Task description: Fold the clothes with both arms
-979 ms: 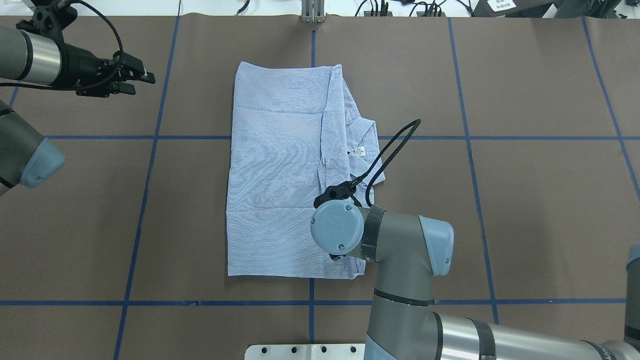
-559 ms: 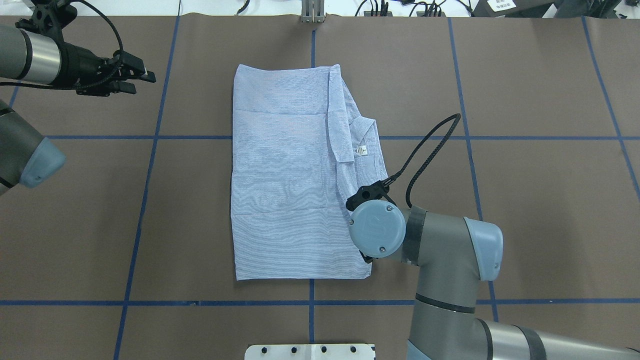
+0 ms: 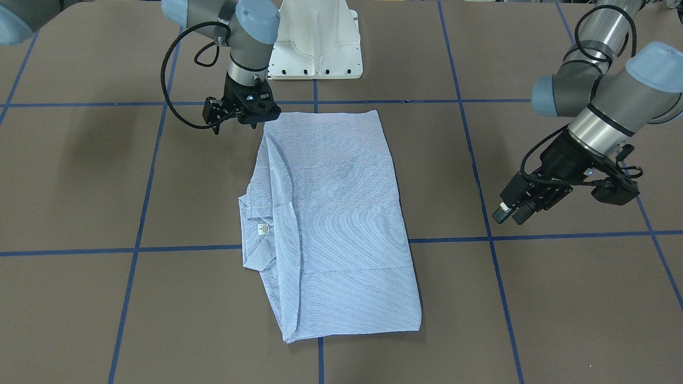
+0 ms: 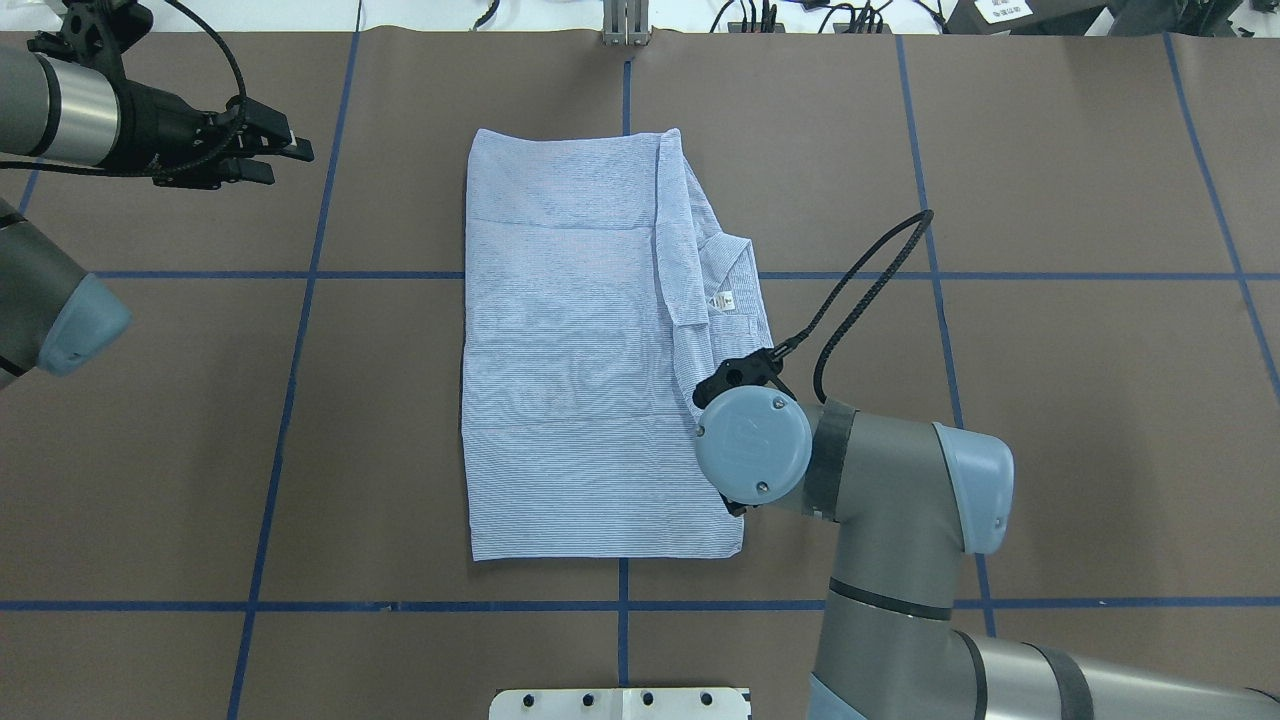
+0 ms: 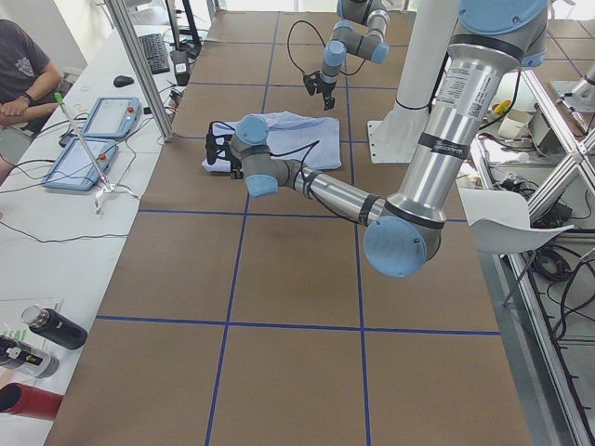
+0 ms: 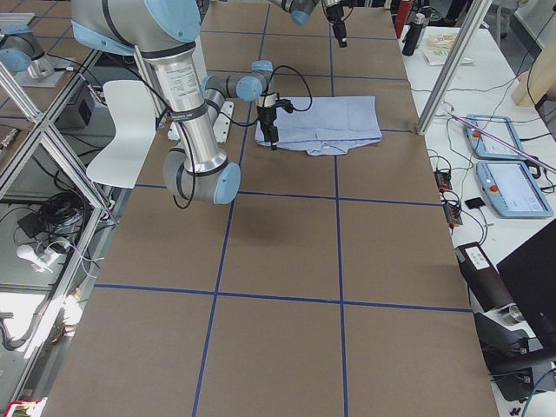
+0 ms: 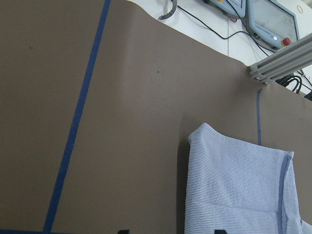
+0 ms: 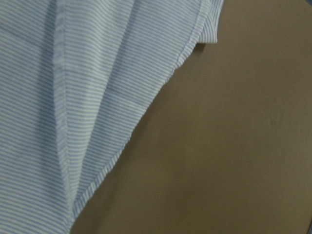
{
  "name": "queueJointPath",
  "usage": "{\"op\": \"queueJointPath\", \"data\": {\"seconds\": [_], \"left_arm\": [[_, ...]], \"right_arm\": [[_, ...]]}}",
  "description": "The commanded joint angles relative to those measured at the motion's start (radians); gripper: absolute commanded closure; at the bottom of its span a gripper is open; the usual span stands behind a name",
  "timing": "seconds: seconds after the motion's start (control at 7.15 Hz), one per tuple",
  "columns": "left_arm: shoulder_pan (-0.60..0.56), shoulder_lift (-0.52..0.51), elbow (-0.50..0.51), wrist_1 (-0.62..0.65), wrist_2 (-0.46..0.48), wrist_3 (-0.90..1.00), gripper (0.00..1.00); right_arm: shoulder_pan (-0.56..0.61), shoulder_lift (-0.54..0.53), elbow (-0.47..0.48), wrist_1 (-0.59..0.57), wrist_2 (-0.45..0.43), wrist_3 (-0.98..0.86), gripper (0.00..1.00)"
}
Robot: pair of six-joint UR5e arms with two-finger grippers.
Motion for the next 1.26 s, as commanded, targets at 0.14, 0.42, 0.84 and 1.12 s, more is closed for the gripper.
{"op": "queueJointPath", "data": {"seconds": [0.14, 0.42, 0.84, 1.12], "left_arm": [[0.000, 0.002, -0.006, 0.001, 0.000, 0.000, 0.34], [-0.002, 0.002, -0.006, 0.002, 0.000, 0.000, 0.34], [-0.003, 0.006, -0.005, 0.002, 0.000, 0.001, 0.34], [-0.009, 0.006, -0.006, 0.002, 0.000, 0.000, 0.34]], "right_arm": [[0.028, 0.103, -0.199, 0.176, -0.001, 0.007, 0.00], [0.047, 0.102, -0.214, 0.177, 0.001, 0.002, 0.00], [0.120, 0.031, -0.195, 0.176, 0.016, -0.042, 0.00], [0.159, -0.030, -0.123, 0.156, 0.016, -0.093, 0.00]]}}
